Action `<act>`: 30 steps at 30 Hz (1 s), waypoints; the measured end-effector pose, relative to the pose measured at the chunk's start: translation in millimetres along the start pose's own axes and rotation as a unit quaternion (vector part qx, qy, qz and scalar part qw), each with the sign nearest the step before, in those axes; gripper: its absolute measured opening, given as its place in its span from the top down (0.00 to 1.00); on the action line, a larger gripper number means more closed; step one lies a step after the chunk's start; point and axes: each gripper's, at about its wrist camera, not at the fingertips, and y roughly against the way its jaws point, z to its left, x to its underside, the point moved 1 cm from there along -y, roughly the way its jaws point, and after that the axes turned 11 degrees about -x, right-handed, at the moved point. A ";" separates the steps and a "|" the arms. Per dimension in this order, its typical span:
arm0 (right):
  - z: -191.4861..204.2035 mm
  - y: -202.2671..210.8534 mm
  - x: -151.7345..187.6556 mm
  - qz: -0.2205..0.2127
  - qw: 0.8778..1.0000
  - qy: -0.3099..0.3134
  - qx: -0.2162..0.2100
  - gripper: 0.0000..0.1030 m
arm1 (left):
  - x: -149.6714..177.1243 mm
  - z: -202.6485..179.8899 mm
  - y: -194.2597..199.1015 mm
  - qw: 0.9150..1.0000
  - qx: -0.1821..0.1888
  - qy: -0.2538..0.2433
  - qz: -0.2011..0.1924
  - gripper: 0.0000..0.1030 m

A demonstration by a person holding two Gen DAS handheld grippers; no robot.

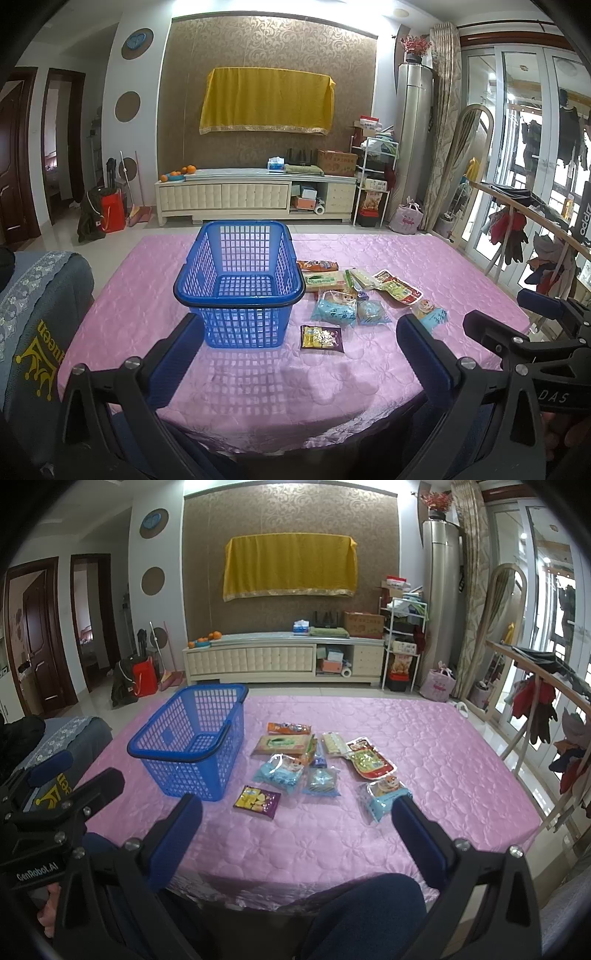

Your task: Organize snacks

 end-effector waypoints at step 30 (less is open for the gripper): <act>-30.6 1.5 -72.1 -0.045 0.998 0.043 -0.027 0.00 | -72.6 -46.9 -25.3 0.999 0.009 -0.030 -0.024 0.00</act>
